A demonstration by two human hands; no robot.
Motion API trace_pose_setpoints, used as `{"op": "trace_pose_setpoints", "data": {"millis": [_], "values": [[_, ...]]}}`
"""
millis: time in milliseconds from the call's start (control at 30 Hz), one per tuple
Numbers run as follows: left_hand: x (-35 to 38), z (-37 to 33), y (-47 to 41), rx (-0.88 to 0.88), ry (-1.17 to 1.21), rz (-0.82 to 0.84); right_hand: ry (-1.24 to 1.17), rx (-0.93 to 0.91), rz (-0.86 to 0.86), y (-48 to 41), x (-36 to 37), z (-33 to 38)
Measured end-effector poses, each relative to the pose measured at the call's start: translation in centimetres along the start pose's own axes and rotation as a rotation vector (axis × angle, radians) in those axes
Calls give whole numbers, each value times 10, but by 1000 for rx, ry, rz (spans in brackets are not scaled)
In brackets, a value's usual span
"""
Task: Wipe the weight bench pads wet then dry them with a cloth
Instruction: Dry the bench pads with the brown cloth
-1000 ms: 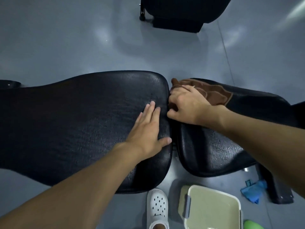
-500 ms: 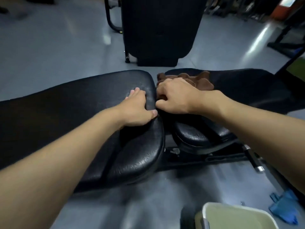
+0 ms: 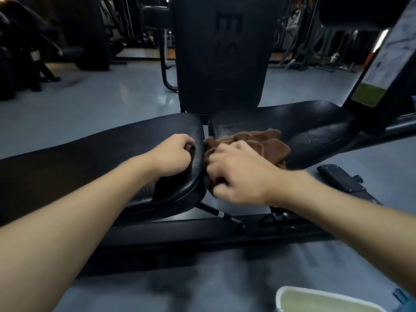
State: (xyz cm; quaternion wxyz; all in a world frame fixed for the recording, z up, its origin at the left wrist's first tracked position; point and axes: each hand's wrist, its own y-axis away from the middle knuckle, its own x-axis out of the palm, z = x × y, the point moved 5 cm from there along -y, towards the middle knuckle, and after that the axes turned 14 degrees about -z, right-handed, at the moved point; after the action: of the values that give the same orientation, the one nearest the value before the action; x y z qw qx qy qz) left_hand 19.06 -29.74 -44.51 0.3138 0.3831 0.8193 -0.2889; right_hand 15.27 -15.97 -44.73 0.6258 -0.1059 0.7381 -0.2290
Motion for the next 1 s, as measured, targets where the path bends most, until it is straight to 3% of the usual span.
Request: {"op": "trace_pose_setpoints", "data": {"millis": [167, 267, 367, 433, 500, 600, 667, 767, 833, 900, 1000], "values": [[6, -20, 1, 7, 142, -68, 223, -205, -55, 33, 12, -9], [15, -32, 4, 52, 195, -77, 225, -257, -136, 50, 4, -20], [28, -38, 6, 92, 143, 16, 174, -263, -224, 72, -14, -39], [36, -37, 6, 129, -3, 96, 124, -116, -352, 90, -31, -76], [43, -35, 8, 186, -222, 182, 82, 188, -498, 112, -52, -127], [44, -33, 7, 209, -267, 206, 53, 532, -656, 126, -66, -164], [41, -35, 8, 224, -246, 208, 34, 516, -653, 104, -56, -141], [40, -37, 10, 227, -240, 211, -29, 333, -472, 75, -38, -94], [40, -36, 11, 226, -248, 201, 53, 277, -358, 77, -40, -105], [41, -35, 11, 225, -248, 178, 176, 351, -329, 88, -48, -140], [44, -32, 10, 215, -233, 172, 214, 649, -337, 98, -59, -187]]}}
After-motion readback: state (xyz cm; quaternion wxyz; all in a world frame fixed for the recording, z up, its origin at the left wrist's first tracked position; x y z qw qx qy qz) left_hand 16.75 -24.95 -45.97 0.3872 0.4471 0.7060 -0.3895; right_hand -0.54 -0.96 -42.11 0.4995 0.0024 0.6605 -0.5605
